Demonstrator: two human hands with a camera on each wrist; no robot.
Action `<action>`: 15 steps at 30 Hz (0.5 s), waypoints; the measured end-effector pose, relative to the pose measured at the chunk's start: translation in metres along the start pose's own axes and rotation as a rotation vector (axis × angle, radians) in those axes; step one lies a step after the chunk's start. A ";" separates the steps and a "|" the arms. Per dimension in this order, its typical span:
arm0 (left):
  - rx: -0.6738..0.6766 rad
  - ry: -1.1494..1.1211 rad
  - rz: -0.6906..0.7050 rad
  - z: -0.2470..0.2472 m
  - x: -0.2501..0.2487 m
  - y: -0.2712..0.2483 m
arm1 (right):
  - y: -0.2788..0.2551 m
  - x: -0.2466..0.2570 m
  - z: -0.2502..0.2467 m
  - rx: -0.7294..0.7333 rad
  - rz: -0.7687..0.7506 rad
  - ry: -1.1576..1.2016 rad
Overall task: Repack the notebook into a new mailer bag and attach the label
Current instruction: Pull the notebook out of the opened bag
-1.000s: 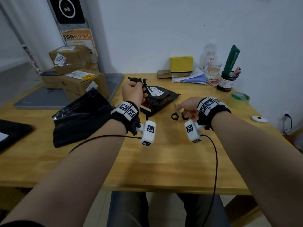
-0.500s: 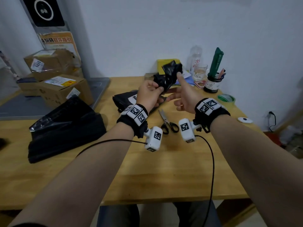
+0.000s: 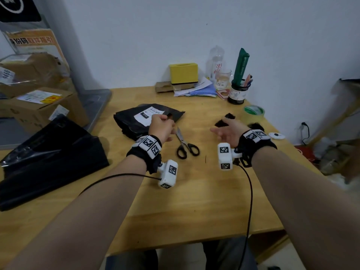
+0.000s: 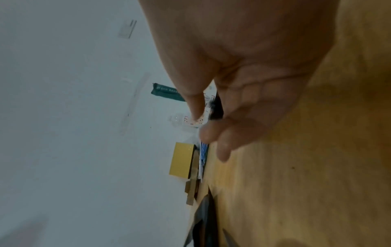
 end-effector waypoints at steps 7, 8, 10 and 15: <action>-0.233 0.072 -0.013 -0.062 0.010 0.032 | -0.011 0.012 0.057 0.140 -0.057 -0.222; -0.281 0.079 -0.002 -0.075 0.009 0.036 | -0.010 0.015 0.069 0.169 -0.067 -0.248; -0.397 0.061 0.003 -0.103 0.004 0.042 | -0.010 0.022 0.093 0.230 -0.092 -0.295; -0.427 -0.013 -0.112 -0.147 0.014 0.056 | -0.008 0.027 0.150 0.396 -0.138 -0.365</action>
Point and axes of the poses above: each hand's wrist, its own y-axis towards the middle knuckle, its own z-axis out of the palm, x = y × z, the point moved 5 cm from there along y, towards the middle knuckle, and after that the axes turned 10 degrees about -z, right-handed, at the moved point
